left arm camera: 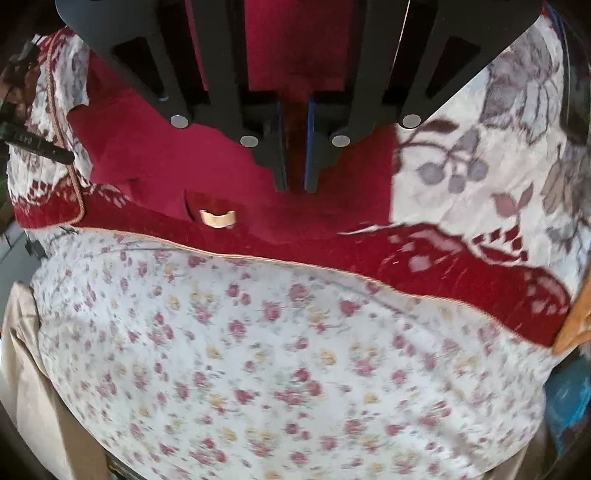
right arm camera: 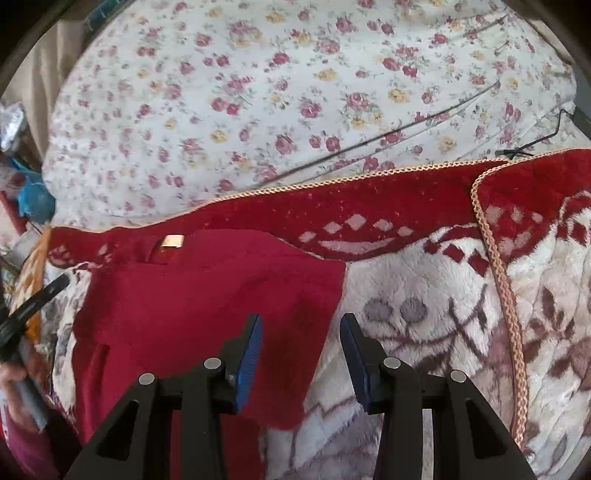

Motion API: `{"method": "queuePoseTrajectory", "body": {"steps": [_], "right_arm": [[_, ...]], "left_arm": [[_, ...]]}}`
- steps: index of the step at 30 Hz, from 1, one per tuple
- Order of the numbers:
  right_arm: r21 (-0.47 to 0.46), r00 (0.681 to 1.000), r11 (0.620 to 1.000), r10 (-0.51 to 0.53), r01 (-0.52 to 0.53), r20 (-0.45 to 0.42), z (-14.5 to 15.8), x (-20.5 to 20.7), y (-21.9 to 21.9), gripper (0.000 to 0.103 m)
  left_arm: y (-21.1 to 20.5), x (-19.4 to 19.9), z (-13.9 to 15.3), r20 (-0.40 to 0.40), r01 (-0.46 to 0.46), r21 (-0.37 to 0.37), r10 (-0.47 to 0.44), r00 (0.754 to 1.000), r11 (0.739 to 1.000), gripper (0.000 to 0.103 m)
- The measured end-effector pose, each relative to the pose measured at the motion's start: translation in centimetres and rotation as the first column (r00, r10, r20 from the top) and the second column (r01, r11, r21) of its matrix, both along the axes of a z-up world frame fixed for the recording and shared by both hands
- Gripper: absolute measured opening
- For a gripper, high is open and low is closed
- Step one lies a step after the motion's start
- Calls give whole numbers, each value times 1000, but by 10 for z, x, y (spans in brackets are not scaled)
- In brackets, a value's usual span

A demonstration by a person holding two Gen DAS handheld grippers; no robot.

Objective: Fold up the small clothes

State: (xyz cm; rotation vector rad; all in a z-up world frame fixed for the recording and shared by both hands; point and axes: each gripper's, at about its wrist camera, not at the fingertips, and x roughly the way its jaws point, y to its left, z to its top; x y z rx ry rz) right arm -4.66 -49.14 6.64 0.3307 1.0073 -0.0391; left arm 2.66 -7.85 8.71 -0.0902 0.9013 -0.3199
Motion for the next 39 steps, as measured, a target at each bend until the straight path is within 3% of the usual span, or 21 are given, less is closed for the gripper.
{"method": "queuePoseTrajectory", "body": {"steps": [3, 6, 8, 10, 12, 15, 16, 17, 18, 21, 24, 28, 32, 35, 39], "right_arm": [[20, 1000, 1000, 11, -11, -17, -7, 18, 3, 42], [-53, 999, 999, 1, -3, -32, -9, 26, 14, 42], [-7, 999, 1000, 25, -25, -21, -11, 25, 19, 42], [28, 1000, 999, 19, -19, -21, -14, 24, 19, 42], [35, 1000, 999, 8, -7, -19, -16, 23, 17, 42], [51, 1000, 999, -10, 11, -22, -20, 21, 11, 42], [61, 1000, 998, -15, 16, -21, -20, 21, 10, 42], [71, 1000, 997, -19, 20, -20, -21, 20, 7, 42], [73, 1000, 997, -21, 22, -17, -21, 19, 6, 42], [60, 1000, 998, -26, 26, -5, -19, 16, 2, 42], [35, 1000, 999, -22, 22, -7, -19, 16, 1, 42], [-38, 1000, 999, 5, -6, -10, -23, 21, 11, 42], [-24, 999, 999, 26, -26, -30, -39, 36, 21, 42], [-120, 999, 993, 1, -6, -41, -58, 48, 22, 42], [-93, 999, 995, -30, 27, -36, -49, 39, 13, 42]], "left_arm": [[3, -2, -9, -37, 4, -18, -5, 999, 1000, 8], [-1, 2, -16, -93, 8, -49, -13, 996, 999, 12], [-9, 3, -18, -93, 25, -25, -28, 995, 999, 48], [-17, 2, -21, -89, 24, -7, -24, 996, 1000, 60], [-25, 4, -28, -113, 36, -9, -37, 993, 999, 60], [-46, 11, -47, -173, 76, 74, -62, 983, 994, 60], [-50, 10, -50, -173, 91, 86, -75, 982, 992, 53], [-55, 8, -51, -161, 105, 86, -90, 983, 991, 24], [-58, 6, -50, -149, 113, 92, -99, 984, 989, 15], [-58, 2, -30, -85, 135, 49, -131, 988, 990, 13], [-33, 0, -6, -19, 87, 0, -87, 996, 996, 13], [-11, 5, -16, -63, 43, -13, -44, 997, 999, 13], [-17, 3, -41, -126, 43, -9, -43, 991, 999, 13], [-19, 6, -47, -140, 35, 1, -34, 990, 999, 13], [-6, 4, -47, -141, 8, -16, -10, 990, 1000, 18]]}}
